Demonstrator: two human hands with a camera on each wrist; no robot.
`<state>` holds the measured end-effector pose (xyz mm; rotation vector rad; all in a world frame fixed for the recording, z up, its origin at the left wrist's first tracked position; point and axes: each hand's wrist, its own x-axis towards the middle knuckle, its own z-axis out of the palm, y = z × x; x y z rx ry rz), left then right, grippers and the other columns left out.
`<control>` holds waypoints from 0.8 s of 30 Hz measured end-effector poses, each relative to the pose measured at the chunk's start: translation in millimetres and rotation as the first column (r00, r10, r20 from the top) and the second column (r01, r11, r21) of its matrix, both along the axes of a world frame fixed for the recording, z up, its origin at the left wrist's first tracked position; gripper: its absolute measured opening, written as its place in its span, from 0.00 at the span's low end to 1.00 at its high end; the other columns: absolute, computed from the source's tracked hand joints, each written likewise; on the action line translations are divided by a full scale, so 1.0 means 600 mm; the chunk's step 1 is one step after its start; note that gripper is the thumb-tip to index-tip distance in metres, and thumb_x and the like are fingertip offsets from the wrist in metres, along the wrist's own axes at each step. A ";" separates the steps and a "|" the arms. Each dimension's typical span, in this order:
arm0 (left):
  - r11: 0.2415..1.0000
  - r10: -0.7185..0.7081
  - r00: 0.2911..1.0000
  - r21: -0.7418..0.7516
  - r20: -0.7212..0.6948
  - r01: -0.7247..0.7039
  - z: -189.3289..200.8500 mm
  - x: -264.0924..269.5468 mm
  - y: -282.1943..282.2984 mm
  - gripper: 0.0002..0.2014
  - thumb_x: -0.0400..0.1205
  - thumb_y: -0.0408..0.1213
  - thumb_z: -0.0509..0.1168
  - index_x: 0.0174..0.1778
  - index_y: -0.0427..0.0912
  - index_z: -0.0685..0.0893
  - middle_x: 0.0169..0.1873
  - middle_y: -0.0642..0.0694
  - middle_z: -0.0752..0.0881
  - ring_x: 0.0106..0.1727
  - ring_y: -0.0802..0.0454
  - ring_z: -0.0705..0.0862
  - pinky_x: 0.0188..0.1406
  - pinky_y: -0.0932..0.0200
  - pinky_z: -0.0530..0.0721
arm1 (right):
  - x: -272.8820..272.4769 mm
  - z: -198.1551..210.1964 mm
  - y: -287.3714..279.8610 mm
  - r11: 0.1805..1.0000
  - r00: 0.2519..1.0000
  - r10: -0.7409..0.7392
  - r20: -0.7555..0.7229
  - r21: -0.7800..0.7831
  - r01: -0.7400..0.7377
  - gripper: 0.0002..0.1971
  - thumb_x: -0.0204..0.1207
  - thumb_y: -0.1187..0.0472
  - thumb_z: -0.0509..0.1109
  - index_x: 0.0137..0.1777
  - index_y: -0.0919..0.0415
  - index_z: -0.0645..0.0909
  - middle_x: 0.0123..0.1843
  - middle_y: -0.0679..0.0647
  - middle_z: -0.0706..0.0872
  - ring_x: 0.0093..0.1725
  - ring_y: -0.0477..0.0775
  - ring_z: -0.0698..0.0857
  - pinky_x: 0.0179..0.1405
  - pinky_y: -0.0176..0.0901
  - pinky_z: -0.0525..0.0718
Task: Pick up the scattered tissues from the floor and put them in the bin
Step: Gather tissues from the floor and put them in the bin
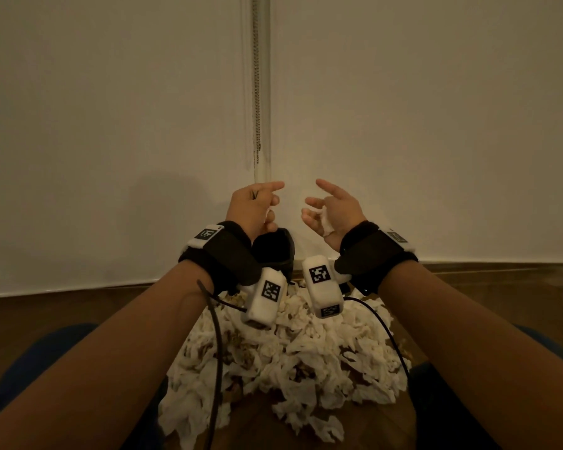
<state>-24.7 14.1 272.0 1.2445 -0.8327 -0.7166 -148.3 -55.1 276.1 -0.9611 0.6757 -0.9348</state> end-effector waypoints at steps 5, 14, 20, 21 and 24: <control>0.998 -0.045 0.994 -0.044 -0.103 0.041 -0.011 0.011 -0.003 0.09 0.84 0.29 0.60 0.54 0.35 0.84 0.44 0.43 0.86 0.42 0.54 0.86 0.37 0.59 0.89 | 0.002 -0.005 -0.003 0.989 0.989 -0.023 -0.147 -0.147 0.001 0.17 0.81 0.49 0.64 0.40 0.62 0.80 0.24 0.50 0.71 0.15 0.42 0.64 0.11 0.31 0.61; 0.994 0.108 0.993 -0.001 0.038 -0.108 -0.007 -0.003 -0.004 0.31 0.80 0.66 0.52 0.16 0.47 0.63 0.14 0.54 0.65 0.15 0.57 0.60 0.14 0.69 0.59 | 0.007 -0.001 -0.001 0.999 0.997 0.018 -0.074 -0.048 -0.021 0.24 0.86 0.48 0.44 0.26 0.53 0.59 0.15 0.45 0.60 0.12 0.44 0.56 0.14 0.26 0.53; 0.974 0.198 0.980 0.117 -0.005 -0.196 -0.022 0.007 -0.031 0.28 0.87 0.52 0.42 0.20 0.44 0.61 0.09 0.55 0.63 0.10 0.58 0.58 0.12 0.76 0.56 | 0.027 -0.010 -0.011 0.998 0.996 -0.048 -0.079 -0.031 0.046 0.17 0.87 0.51 0.44 0.41 0.55 0.67 0.11 0.44 0.62 0.09 0.43 0.57 0.13 0.24 0.56; 0.965 0.223 0.975 0.143 -0.012 -0.219 -0.028 0.015 -0.037 0.27 0.87 0.50 0.43 0.21 0.44 0.62 0.08 0.56 0.64 0.09 0.58 0.59 0.12 0.77 0.56 | 0.029 -0.013 -0.019 0.998 0.996 -0.062 -0.069 -0.008 0.062 0.17 0.87 0.51 0.43 0.40 0.55 0.67 0.10 0.44 0.62 0.08 0.43 0.58 0.13 0.23 0.57; 0.941 0.255 0.966 0.239 -0.037 -0.239 -0.057 0.053 -0.054 0.26 0.86 0.48 0.44 0.21 0.44 0.63 0.11 0.53 0.66 0.10 0.57 0.60 0.13 0.75 0.56 | 0.038 -0.033 -0.056 0.994 0.995 -0.095 0.002 0.062 0.095 0.17 0.88 0.53 0.43 0.38 0.55 0.64 0.09 0.45 0.65 0.07 0.43 0.60 0.12 0.22 0.59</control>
